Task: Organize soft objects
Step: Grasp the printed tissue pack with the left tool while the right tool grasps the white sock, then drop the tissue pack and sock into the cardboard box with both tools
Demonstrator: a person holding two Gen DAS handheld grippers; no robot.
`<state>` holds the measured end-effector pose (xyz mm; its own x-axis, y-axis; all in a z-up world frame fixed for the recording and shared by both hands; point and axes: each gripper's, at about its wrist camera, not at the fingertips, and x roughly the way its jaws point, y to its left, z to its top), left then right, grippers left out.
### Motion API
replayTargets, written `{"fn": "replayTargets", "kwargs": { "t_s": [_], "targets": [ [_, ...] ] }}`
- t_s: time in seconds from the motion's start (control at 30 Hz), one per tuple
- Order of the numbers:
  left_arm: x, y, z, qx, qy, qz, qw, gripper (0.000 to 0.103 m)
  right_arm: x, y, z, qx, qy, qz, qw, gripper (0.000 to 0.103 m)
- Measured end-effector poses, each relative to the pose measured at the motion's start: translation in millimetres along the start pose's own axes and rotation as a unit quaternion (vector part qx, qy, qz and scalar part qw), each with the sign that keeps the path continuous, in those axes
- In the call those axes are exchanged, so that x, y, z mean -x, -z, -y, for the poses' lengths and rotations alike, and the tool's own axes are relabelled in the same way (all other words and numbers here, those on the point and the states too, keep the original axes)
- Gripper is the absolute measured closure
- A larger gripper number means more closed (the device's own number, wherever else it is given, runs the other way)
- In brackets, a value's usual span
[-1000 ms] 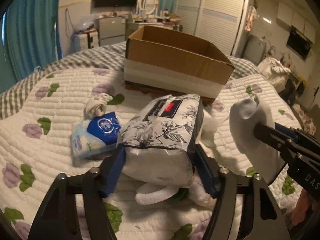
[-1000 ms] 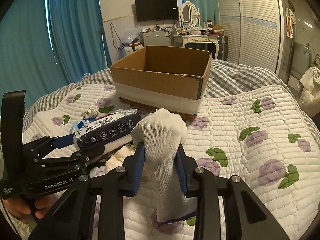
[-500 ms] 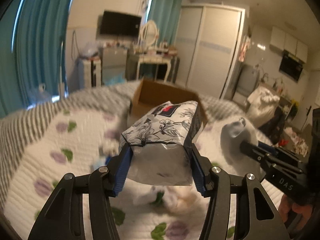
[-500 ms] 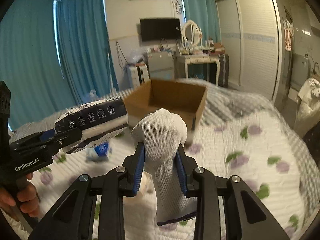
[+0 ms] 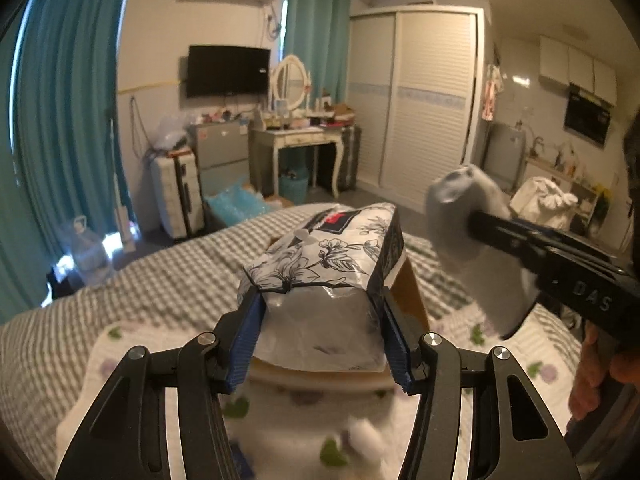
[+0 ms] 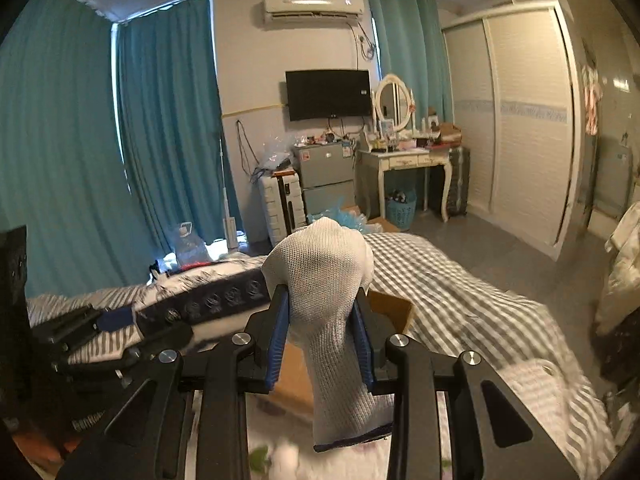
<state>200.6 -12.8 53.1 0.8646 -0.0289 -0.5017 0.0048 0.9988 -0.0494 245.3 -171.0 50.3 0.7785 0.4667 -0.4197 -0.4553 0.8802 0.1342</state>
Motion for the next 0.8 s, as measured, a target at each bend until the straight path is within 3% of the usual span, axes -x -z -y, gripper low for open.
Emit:
{"fn": "replayTargets", "kwargs": {
  "t_s": [0.23, 0.4, 0.43, 0.5, 0.53, 0.57, 0.7, 0.8],
  "targets": [
    [-89, 15, -5, -0.017, -0.016, -0.049, 0.9985, 0.048, -112, 9, 31, -0.028, -0.003, -0.057, 0.998, 0.073],
    [-103, 31, -8, -0.023, -0.008, -0.052, 0.9983, 0.042, -141, 29, 40, -0.002, 0.009, -0.074, 0.997, 0.073],
    [-103, 31, -8, -0.022, -0.009, -0.051, 0.9984, 0.037, -139, 32, 41, -0.001, 0.010, -0.074, 0.997, 0.070],
    [-101, 31, -9, -0.014, -0.029, -0.050, 0.9983, 0.032, -138, 31, 43, -0.007, 0.015, -0.074, 0.997, 0.054],
    [-99, 30, -11, -0.010, -0.031, -0.052, 0.9981, 0.031, -131, 28, 45, -0.015, 0.021, -0.061, 0.998, 0.037],
    [-96, 30, -10, -0.007, -0.030, -0.053, 0.9981, 0.031, -123, 26, 43, -0.018, 0.025, -0.053, 0.998, 0.032],
    [-56, 18, -9, -0.005, -0.034, -0.042, 0.9985, 0.031, -77, 9, 30, -0.002, 0.040, -0.028, 0.999, 0.032],
    [0, 2, -12, -0.004, -0.028, -0.016, 0.9995, 0.030, -23, -10, 12, 0.019, 0.048, -0.006, 0.999, 0.032]
  ]
}}
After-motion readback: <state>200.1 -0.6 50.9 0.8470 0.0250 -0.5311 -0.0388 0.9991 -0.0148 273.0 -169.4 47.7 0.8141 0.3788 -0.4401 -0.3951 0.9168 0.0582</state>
